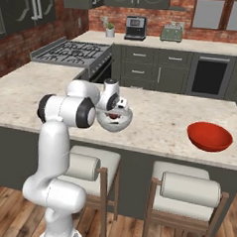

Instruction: Take the fruits from the plate on the dining counter and place two fruits in each bowl.

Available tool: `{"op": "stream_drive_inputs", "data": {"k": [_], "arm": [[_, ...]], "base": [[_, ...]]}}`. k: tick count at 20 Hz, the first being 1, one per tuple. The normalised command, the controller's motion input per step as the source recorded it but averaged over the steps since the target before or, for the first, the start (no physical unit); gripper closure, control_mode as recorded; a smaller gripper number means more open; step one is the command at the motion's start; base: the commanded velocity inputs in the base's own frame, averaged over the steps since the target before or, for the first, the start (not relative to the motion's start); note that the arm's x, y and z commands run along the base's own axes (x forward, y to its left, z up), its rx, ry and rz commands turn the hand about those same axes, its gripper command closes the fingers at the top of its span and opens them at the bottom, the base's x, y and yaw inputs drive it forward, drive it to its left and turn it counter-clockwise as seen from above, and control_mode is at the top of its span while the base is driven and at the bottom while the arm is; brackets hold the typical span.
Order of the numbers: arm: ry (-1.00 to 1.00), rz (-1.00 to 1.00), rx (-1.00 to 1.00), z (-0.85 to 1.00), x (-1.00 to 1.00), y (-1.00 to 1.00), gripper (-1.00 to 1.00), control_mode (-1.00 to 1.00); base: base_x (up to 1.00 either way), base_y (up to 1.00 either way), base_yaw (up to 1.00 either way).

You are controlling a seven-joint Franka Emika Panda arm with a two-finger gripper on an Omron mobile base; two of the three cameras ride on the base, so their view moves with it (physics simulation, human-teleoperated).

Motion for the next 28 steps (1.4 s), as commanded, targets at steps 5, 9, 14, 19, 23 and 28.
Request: {"op": "stream_drive_inputs", "data": {"k": [5,9,14,19,23,28], "arm": [[0.00,0.00,0.00,-0.01,0.00,-0.01,-1.00,-1.00],[0.00,0.00,0.00,0.00,0.00,0.00,-1.00,-1.00],[0.00,0.00,0.00,0.00,0.00,0.00,-1.00,-1.00],[0.00,0.00,0.00,0.20,-0.02,0.00,-1.00,-1.00],[0.00,0.01,0.00,0.62,-0.10,0.00,-1.00,-1.00],[0.00,0.01,0.00,0.66,-0.28,0.02,-1.00,-1.00]], "base": [[0.00,0.00,0.00],[0.00,0.00,0.00],[0.00,0.00,0.00],[0.00,0.00,0.00],[0.00,0.00,0.00],[0.00,0.00,0.00]]}}
